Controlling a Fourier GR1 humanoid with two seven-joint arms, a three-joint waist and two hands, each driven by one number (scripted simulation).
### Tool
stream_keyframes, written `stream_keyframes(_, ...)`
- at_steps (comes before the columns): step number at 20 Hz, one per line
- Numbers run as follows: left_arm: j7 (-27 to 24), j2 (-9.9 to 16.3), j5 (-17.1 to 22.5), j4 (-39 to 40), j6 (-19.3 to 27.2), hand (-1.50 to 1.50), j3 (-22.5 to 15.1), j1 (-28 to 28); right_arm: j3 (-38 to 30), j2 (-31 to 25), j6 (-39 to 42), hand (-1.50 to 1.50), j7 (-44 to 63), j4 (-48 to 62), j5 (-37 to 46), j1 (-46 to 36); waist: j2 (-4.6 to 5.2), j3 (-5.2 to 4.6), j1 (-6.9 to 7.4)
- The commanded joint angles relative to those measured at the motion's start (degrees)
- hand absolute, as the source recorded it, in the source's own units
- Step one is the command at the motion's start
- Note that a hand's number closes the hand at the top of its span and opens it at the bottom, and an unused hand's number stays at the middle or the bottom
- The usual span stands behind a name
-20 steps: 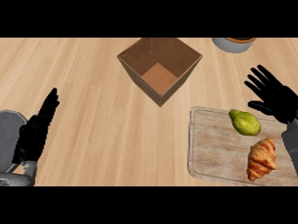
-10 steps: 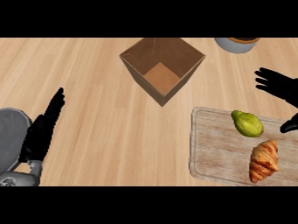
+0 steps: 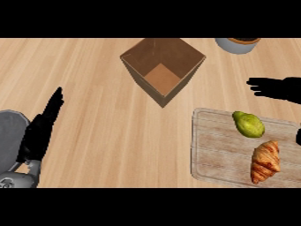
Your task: Pick the pear from the cutting board and place it in the cardboard box
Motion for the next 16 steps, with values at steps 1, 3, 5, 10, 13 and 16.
stream_keyframes(1, -1.72, 0.47, 0.54, -0.05, -1.13, 0.0, 0.88, 1.55, 3.89, 2.26, 4.84, -1.5, -6.84, 2.6, 6.88, -1.63, -0.08, -0.02, -0.16)
stream_keyframes(3, 0.45, 0.36, -0.62, -0.95, -0.39, 0.0, 0.82, 1.4, 4.57, 2.75, 5.9, -1.5, -6.29, 3.6, 7.96, -3.74, -0.62, -0.14, -1.54)
stream_keyframes(5, -0.11, -0.39, -1.24, -0.13, 0.25, 0.0, 1.2, 0.24, 5.08, 2.4, 4.56, -1.5, -9.5, 7.17, 11.18, -4.8, -0.4, -0.1, -1.31)
stream_keyframes(10, 0.0, -2.82, -2.39, -1.75, 1.74, 0.0, 0.03, 2.64, 7.8, 2.72, 2.99, -1.5, -15.31, 9.27, 16.14, -3.77, -0.46, -0.09, -1.41)
stream_keyframes(13, 0.38, -2.57, -1.5, -0.53, -0.15, 0.0, 1.0, 1.51, 8.75, 4.84, 2.15, -1.5, -15.7, 10.96, 17.79, -5.21, -0.58, -0.15, -1.99)
stream_keyframes(16, 1.43, -1.13, -1.81, -0.52, -0.78, 0.0, 2.46, 0.72, 9.46, 5.1, 2.03, -1.5, -17.33, 12.42, 19.22, -6.69, -0.51, -0.15, -1.94)
